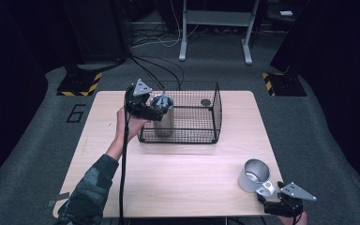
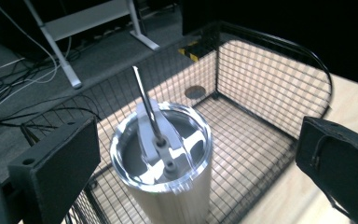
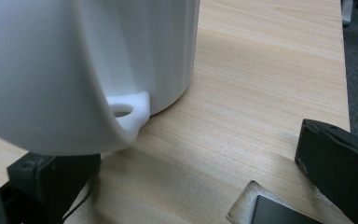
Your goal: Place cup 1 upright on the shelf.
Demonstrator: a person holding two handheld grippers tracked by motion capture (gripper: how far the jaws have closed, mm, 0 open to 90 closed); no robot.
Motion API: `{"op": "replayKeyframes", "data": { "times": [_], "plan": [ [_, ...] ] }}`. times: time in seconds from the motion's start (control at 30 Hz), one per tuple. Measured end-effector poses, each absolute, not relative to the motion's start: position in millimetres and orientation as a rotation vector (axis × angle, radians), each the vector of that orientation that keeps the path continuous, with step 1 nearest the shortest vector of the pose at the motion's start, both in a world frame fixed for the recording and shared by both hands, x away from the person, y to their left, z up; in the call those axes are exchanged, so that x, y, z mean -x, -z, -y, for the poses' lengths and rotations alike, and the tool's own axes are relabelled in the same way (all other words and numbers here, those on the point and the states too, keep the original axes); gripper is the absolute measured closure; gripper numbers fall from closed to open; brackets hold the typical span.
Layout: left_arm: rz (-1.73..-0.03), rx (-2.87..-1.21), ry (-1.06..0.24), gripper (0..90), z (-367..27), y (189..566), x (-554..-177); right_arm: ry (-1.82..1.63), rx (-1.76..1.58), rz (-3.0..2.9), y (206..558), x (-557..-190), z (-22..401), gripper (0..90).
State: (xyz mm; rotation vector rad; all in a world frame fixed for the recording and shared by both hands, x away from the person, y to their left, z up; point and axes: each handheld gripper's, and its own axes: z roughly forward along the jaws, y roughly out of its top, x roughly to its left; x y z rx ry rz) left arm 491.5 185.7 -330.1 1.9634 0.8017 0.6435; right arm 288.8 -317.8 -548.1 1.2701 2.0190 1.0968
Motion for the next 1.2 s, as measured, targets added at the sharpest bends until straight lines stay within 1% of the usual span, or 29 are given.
{"op": "replayKeyframes", "data": {
  "times": [0.1, 0.23, 0.3, 0.67, 1.0, 1.2],
  "plan": [
    [-0.788, -1.986, -0.618, 0.1, -188, 334, -481, -1.097, -1.270, -2.020, 548, -289, 318, 0.0],
    [-0.766, -2.022, -0.616, 0.1, -191, 339, -467, -1.096, -1.270, -2.022, 548, -289, 318, 0.0],
    [-0.759, -2.026, -0.631, 0.1, -193, 342, -461, -1.097, -1.270, -2.020, 548, -289, 318, 0.0],
    [-0.740, -2.051, -0.614, 0.1, -207, 363, -425, -1.097, -1.270, -2.018, 548, -289, 318, 0.0],
    [-0.773, -2.095, -0.584, 0.1, -214, 399, -400, -1.096, -1.270, -2.018, 548, -289, 318, 0.0],
    [-0.815, -2.149, -0.520, 0.2, -219, 433, -389, -1.097, -1.278, -2.015, 548, -289, 318, 0.0]
  ]
}}
